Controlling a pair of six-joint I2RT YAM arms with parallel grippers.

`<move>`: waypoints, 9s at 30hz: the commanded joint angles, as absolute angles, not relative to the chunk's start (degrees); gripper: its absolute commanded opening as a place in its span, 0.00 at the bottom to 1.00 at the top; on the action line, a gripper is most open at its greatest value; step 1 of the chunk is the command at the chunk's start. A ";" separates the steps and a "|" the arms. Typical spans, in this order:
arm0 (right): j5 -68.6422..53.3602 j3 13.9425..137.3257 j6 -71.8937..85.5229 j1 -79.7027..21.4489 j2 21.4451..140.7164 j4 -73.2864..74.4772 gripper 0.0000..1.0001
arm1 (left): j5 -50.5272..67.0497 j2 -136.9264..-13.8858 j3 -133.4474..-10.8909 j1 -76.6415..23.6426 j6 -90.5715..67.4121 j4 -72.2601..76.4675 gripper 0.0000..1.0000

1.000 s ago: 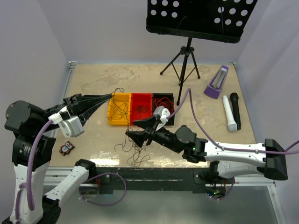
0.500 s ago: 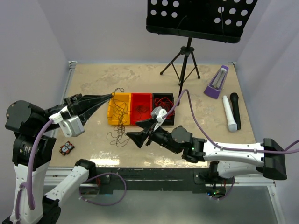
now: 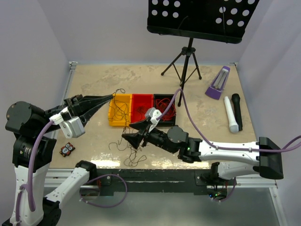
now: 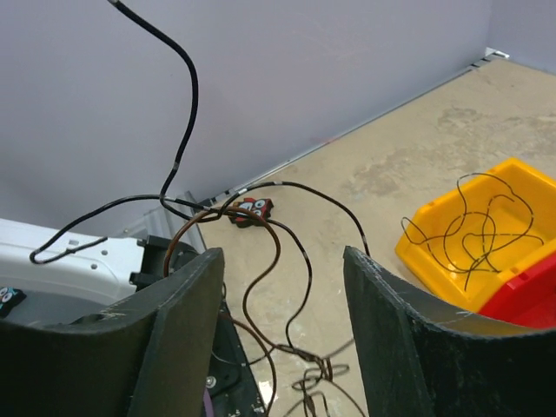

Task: Untangle the cables
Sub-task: Untie the cable, then place the cable in the bin.

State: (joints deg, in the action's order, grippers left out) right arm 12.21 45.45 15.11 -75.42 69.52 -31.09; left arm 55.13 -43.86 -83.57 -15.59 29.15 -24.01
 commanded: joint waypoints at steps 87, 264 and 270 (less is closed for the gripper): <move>27.06 29.80 34.79 -78.14 58.98 -21.11 0.00 | 24.35 -40.34 -82.18 -15.29 27.42 -3.35 0.00; 27.60 24.70 49.57 -75.50 62.84 -16.87 0.00 | 19.08 -45.53 -51.68 -15.29 41.65 18.02 0.00; 27.51 24.17 49.92 -75.50 62.75 -17.49 0.00 | 16.00 -45.97 -48.43 -15.29 45.96 16.43 0.00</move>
